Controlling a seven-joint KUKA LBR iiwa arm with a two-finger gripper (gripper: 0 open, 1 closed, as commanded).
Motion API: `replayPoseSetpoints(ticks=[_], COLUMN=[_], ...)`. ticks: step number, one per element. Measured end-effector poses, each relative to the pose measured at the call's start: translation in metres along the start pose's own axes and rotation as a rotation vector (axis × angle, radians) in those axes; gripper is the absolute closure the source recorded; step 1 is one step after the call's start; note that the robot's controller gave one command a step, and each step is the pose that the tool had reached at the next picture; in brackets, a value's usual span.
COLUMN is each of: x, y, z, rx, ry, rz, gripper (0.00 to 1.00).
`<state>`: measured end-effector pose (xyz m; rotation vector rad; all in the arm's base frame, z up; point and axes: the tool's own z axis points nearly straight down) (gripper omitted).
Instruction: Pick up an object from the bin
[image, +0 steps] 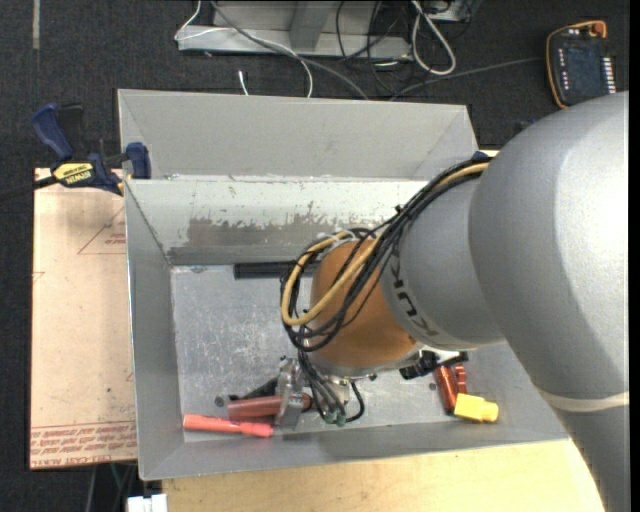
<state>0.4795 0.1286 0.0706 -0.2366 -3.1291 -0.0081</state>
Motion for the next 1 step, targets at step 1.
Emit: replayPoseSetpoints(ticks=[1], x=[-0.0007], y=[0.0012], z=[-0.1253], rx=[-0.003], ry=[-0.005], rz=[-0.001], gripper=[1.0])
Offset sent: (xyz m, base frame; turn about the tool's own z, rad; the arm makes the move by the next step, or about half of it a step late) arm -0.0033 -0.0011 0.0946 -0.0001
